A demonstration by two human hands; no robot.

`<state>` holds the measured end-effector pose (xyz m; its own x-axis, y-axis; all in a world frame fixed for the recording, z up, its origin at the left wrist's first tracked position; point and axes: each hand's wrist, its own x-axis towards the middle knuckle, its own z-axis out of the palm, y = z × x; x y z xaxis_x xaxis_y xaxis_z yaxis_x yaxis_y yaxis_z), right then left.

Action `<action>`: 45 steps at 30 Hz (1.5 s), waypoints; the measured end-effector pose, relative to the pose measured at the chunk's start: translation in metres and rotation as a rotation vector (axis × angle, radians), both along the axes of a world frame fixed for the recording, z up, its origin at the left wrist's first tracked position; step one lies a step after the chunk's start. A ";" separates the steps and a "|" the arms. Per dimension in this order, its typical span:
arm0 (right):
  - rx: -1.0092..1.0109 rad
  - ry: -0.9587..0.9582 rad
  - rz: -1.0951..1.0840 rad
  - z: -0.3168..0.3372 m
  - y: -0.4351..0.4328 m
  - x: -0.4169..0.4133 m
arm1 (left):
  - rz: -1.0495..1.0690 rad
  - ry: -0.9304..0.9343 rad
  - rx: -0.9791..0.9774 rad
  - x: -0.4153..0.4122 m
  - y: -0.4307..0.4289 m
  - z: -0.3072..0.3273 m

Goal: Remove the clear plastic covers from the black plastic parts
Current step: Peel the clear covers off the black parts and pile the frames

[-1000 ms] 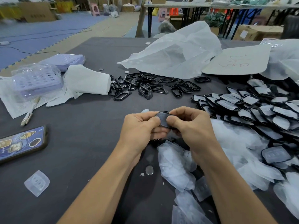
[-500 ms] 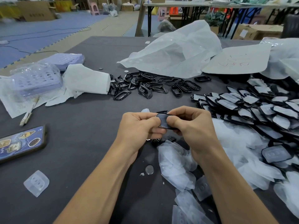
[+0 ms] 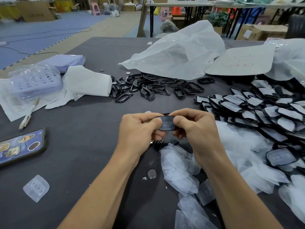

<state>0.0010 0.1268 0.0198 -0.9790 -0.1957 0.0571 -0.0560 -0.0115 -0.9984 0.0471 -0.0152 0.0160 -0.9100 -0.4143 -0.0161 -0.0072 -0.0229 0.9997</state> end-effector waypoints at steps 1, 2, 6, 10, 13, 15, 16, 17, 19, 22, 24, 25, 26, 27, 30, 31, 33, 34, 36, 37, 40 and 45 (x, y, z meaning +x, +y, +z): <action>0.022 0.020 -0.004 -0.001 -0.001 0.001 | 0.003 -0.003 0.007 0.000 0.000 0.000; 0.049 0.043 -0.014 -0.002 -0.002 0.002 | 0.007 -0.006 0.011 0.001 0.000 0.000; 0.082 0.094 -0.073 -0.005 -0.005 0.002 | 0.030 -0.015 -0.003 0.000 0.002 0.000; 0.088 0.049 -0.063 -0.006 -0.004 0.000 | 0.043 -0.032 0.002 -0.001 0.002 -0.002; 0.099 0.026 -0.035 -0.006 -0.001 -0.002 | 0.053 -0.043 0.021 -0.002 0.004 -0.005; 0.247 0.157 -0.053 -0.005 0.000 0.000 | 0.064 -0.047 0.048 -0.003 0.003 -0.006; 0.349 0.246 -0.036 -0.004 0.000 0.003 | 0.068 -0.051 0.055 -0.003 0.001 -0.007; 0.453 0.324 -0.013 -0.003 -0.001 0.006 | 0.073 -0.057 0.052 -0.003 0.000 -0.007; 0.581 0.414 -0.008 -0.003 -0.001 0.010 | 0.074 -0.074 0.029 -0.003 -0.002 -0.007; 0.644 0.450 -0.034 0.000 0.002 0.011 | 0.057 -0.099 -0.012 -0.003 -0.002 -0.008; 0.668 0.438 -0.033 0.003 0.004 0.011 | 0.042 -0.110 -0.050 -0.004 -0.002 -0.009; 0.681 0.421 -0.034 0.004 0.005 0.010 | 0.034 -0.113 -0.080 -0.004 -0.002 -0.010; 0.700 0.402 -0.033 0.006 0.007 0.009 | 0.032 -0.112 -0.118 -0.004 -0.001 -0.011; 0.721 0.389 -0.029 0.009 0.010 0.006 | 0.038 -0.107 -0.155 -0.004 -0.001 -0.012; 0.771 0.344 -0.045 0.021 0.028 -0.005 | 0.089 -0.081 -0.196 -0.004 -0.003 -0.013; 0.796 0.312 -0.079 0.027 0.037 -0.011 | 0.117 -0.073 -0.187 -0.005 -0.005 -0.013; 0.865 0.232 -0.197 0.039 0.060 -0.026 | 0.170 -0.065 -0.165 -0.006 -0.009 -0.012; 0.919 0.183 -0.270 0.046 0.071 -0.034 | 0.189 -0.064 -0.168 -0.006 -0.011 -0.011; 1.044 0.095 -0.388 0.056 0.087 -0.048 | 0.225 -0.060 -0.221 -0.007 -0.012 -0.012; 1.076 0.073 -0.420 0.061 0.090 -0.054 | 0.257 -0.058 -0.286 -0.008 -0.013 -0.011; 1.084 0.148 -0.401 0.067 0.074 -0.071 | 0.348 0.000 -0.491 -0.021 -0.019 -0.008; 1.141 0.123 -0.126 0.050 0.005 -0.132 | 0.153 -0.071 -0.776 -0.087 -0.053 -0.008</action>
